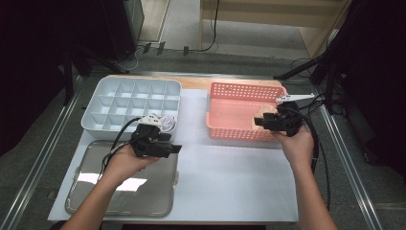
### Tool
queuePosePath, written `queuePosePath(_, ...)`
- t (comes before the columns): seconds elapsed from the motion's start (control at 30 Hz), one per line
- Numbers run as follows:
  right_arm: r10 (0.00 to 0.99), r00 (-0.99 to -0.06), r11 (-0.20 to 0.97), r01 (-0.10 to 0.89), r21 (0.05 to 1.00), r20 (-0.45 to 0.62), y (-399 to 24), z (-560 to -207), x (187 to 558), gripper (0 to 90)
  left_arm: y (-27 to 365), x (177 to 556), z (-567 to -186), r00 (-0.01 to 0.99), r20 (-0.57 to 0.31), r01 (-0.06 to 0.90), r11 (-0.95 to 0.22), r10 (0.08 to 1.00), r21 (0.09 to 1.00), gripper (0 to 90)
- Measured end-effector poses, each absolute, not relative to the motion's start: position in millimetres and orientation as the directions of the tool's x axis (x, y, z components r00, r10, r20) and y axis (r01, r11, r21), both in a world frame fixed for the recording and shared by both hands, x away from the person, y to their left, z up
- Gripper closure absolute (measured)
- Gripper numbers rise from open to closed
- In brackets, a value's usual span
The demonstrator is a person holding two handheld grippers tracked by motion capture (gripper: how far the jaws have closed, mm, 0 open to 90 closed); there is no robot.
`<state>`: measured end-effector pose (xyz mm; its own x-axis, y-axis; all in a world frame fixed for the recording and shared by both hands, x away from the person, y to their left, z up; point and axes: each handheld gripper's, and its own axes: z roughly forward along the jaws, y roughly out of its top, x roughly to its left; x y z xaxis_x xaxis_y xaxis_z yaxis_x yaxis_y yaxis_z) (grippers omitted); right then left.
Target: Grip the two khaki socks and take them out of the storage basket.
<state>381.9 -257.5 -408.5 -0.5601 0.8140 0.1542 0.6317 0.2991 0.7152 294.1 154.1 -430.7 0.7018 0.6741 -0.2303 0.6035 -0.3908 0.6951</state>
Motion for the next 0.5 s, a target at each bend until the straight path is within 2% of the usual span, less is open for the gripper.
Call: queuePosePath(0.5,0.85,-0.505,0.3,0.698,0.65,0.15,-282.3,-424.5,406.7,49.6,151.9,291.1,-440.3,0.707,-0.225,0.604,-0.407,0.671,0.685,38.1)
